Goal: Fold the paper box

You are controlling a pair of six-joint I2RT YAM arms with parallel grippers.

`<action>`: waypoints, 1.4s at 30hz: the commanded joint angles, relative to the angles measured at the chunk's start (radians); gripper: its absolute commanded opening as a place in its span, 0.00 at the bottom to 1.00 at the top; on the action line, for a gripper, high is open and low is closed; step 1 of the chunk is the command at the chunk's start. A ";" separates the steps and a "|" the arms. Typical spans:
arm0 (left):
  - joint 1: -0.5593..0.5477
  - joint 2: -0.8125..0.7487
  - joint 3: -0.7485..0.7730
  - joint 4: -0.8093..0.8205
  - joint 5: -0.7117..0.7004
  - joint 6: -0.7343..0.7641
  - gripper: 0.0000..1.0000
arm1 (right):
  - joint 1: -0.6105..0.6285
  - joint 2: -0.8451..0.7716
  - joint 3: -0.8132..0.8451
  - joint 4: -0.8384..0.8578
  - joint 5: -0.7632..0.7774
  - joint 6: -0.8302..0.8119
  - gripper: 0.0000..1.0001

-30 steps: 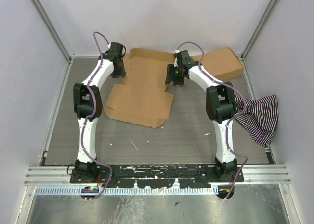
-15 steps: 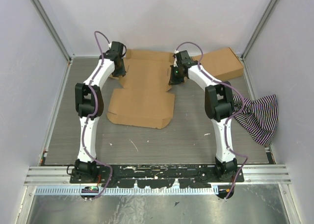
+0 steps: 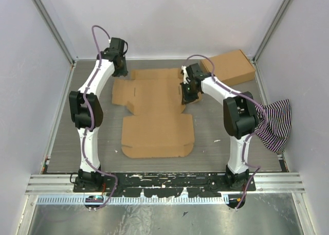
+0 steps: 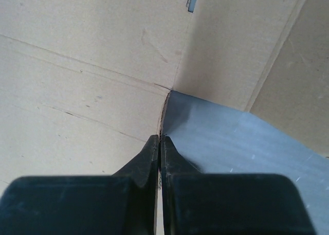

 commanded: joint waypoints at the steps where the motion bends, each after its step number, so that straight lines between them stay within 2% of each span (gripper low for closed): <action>1: 0.005 -0.013 0.078 -0.024 -0.010 0.042 0.38 | 0.052 -0.157 -0.123 -0.012 -0.037 -0.059 0.02; 7: 0.005 0.044 0.142 -0.112 0.017 0.039 0.38 | 0.096 -0.259 -0.228 0.002 -0.028 -0.008 0.04; 15: 0.010 0.135 0.226 -0.315 -0.024 0.081 0.38 | 0.113 -0.282 -0.254 0.006 -0.007 0.028 0.05; 22: 0.027 0.151 0.202 -0.332 0.015 0.079 0.39 | 0.114 -0.282 -0.254 0.003 -0.004 0.024 0.05; 36: 0.071 0.225 0.216 -0.336 0.206 0.045 0.37 | 0.115 -0.272 -0.243 0.000 -0.008 0.020 0.06; 38: 0.077 0.240 0.224 -0.349 0.224 0.047 0.33 | 0.116 -0.268 -0.240 -0.002 -0.009 0.019 0.06; 39: 0.079 0.244 0.225 -0.356 0.231 0.046 0.27 | 0.115 -0.266 -0.241 -0.002 -0.008 0.017 0.05; 42: 0.081 0.237 0.223 -0.358 0.251 0.046 0.01 | 0.116 -0.253 -0.234 -0.001 -0.011 0.017 0.06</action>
